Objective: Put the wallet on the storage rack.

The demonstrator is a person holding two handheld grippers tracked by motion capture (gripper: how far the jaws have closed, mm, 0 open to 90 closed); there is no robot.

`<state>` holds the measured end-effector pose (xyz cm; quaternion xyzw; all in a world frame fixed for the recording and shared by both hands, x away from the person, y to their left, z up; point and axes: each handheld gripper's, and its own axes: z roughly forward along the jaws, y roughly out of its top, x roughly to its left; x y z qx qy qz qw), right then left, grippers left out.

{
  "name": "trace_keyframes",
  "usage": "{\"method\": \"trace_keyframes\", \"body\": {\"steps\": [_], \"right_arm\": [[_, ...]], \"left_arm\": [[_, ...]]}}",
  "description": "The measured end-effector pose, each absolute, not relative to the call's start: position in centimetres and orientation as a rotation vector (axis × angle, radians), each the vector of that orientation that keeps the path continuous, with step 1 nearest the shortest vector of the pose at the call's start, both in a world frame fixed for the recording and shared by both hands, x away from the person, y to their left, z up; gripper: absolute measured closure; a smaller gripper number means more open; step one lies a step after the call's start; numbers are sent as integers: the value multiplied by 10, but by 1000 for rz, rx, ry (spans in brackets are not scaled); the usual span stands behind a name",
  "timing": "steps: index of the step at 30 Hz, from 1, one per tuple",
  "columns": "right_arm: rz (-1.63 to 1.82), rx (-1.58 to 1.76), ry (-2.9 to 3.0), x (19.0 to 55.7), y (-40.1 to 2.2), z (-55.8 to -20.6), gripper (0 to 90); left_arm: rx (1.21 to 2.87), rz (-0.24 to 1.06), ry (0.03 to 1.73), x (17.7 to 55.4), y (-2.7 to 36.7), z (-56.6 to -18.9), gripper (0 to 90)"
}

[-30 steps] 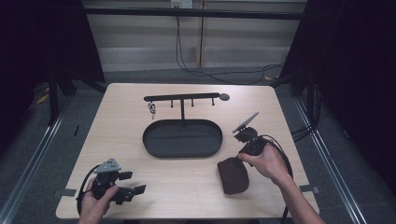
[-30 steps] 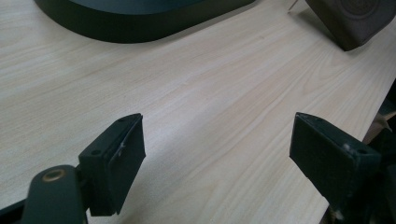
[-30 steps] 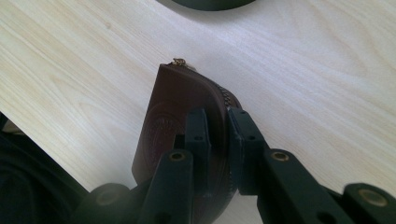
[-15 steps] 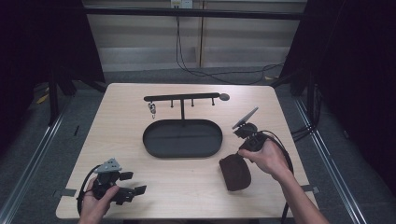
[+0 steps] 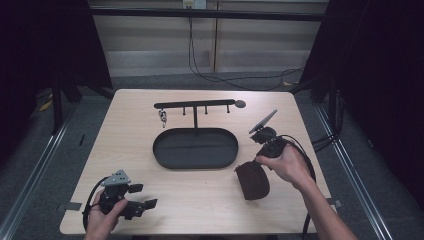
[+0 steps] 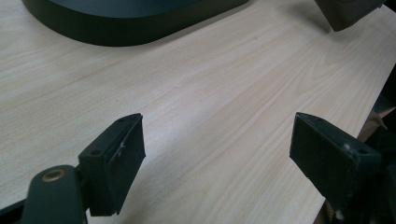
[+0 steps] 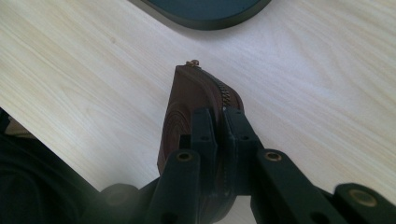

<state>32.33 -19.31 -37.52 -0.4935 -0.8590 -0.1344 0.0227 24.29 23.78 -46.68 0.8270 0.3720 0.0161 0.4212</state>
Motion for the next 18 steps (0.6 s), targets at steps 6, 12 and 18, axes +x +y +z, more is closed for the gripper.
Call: {"method": "trace_keyframes", "body": {"steps": [6,12,18], "right_arm": [[-415,-1528,-2662,324,-196,-370,839],[-388,-1528,-2663,327,-194,-366,838],[-368,-1543,-2669,332,-193,-362,838]], "left_arm": [[2069,37,929,243,238,-467,179],[2072,36,927,243,238,-467,179],[2071,37,931,244,238,-467,179]]}}
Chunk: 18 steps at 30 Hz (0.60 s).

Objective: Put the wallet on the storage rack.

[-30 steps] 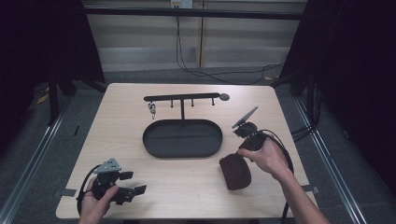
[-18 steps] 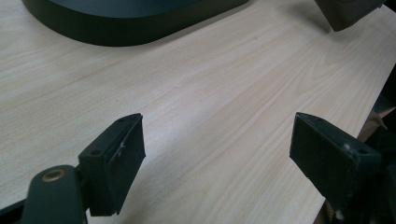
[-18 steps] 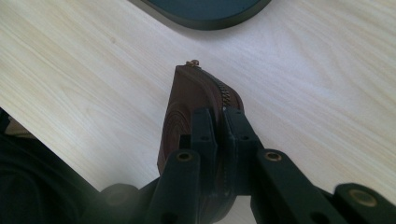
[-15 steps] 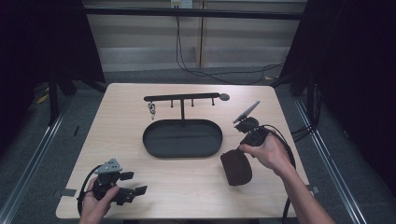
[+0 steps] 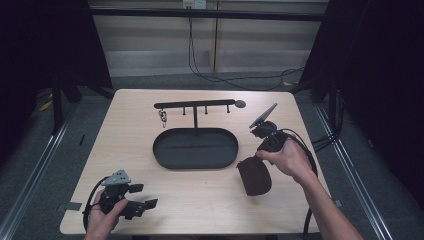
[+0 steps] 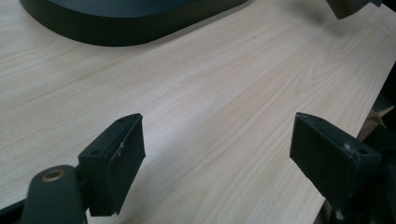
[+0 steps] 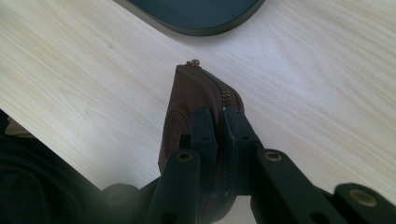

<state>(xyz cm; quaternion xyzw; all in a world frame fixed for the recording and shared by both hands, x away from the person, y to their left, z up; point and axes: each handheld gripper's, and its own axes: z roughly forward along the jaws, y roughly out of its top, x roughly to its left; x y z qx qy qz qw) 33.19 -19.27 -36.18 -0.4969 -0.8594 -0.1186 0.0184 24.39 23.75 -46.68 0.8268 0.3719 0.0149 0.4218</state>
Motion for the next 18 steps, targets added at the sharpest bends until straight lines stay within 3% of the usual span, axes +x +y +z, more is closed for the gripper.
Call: {"method": "trace_keyframes", "body": {"steps": [18], "right_arm": [[-353,-1537,-2682,346,-183,-350,839]], "left_arm": [[2072,37,925,244,237,-466,179]]}}
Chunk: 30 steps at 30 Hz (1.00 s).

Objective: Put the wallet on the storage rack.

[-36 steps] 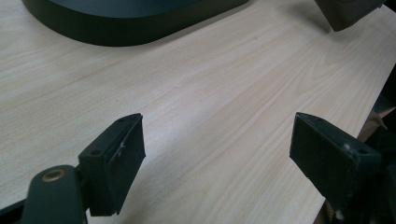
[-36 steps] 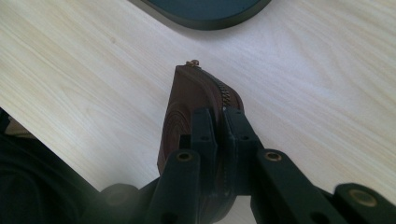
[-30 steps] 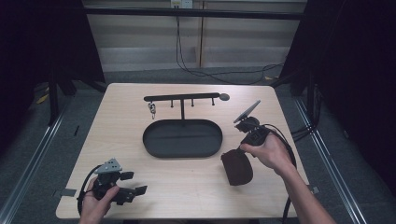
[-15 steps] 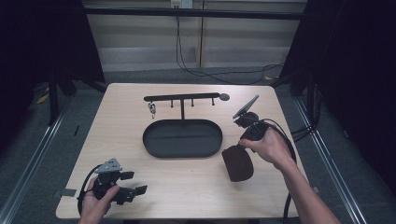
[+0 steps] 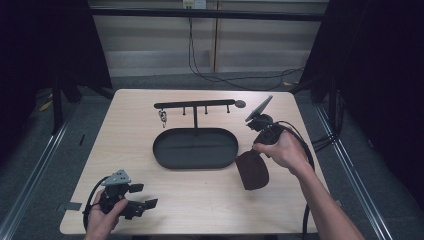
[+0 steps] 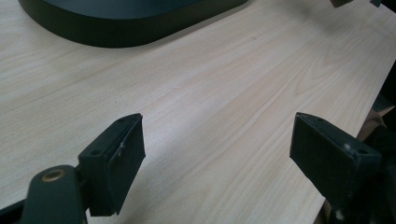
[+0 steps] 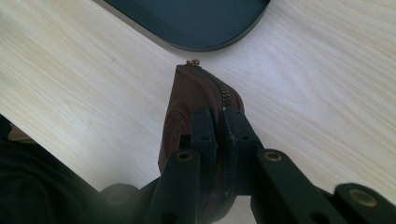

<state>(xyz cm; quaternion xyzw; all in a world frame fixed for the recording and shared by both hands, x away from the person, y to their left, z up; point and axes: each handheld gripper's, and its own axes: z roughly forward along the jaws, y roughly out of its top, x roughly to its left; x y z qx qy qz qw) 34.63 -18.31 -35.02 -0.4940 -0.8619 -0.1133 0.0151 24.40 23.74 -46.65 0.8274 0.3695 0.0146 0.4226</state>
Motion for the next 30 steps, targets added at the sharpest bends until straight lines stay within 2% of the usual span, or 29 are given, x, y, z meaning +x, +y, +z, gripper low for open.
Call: {"method": "trace_keyframes", "body": {"steps": [30], "right_arm": [[-358,-1593,-2658,371,-176,-338,838]], "left_arm": [[2084,29,917,244,237,-467,174]]}}
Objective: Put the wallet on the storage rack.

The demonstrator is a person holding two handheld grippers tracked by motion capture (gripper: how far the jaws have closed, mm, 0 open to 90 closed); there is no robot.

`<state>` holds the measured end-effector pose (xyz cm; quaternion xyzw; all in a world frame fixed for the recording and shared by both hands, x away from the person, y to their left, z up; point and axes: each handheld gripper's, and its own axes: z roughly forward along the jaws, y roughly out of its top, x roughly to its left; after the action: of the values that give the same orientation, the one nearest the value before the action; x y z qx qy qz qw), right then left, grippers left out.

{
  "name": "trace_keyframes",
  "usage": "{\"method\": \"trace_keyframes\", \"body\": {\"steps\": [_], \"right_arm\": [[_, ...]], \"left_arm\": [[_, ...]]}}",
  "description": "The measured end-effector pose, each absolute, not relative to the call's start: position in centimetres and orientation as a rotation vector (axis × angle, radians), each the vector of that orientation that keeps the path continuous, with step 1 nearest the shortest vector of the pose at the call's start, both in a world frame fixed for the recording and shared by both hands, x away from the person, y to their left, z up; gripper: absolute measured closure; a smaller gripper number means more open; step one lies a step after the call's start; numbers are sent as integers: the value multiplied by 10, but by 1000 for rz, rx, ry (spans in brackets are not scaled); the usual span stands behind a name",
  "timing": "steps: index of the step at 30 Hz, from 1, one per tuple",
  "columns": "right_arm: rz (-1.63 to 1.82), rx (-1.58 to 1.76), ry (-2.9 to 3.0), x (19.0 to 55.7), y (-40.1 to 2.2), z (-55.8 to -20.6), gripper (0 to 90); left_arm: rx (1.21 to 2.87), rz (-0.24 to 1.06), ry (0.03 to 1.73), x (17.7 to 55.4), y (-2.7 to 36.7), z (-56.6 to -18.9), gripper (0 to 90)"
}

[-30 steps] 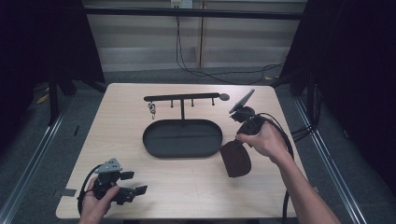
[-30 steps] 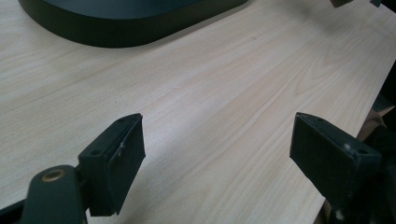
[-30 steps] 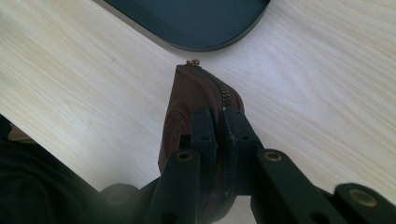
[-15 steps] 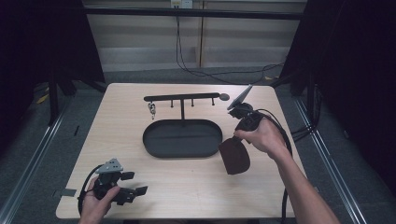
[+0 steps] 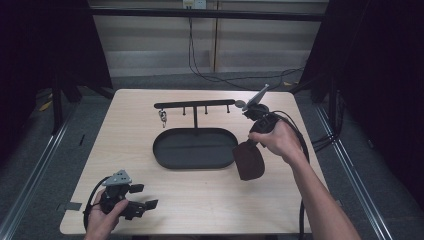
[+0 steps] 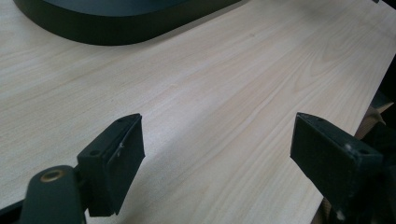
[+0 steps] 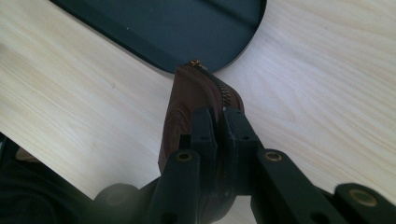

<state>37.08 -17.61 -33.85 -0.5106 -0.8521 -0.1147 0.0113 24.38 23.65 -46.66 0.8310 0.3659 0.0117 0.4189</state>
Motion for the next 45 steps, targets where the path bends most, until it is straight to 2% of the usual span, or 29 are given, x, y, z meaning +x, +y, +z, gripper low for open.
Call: {"method": "trace_keyframes", "body": {"steps": [15,45], "right_arm": [[-385,-1610,-2658,387,-166,-329,838],[-692,-1751,-2463,417,-179,-345,843]], "left_arm": [[2077,27,917,244,237,-466,174],[2078,28,914,243,238,-466,174]]}}
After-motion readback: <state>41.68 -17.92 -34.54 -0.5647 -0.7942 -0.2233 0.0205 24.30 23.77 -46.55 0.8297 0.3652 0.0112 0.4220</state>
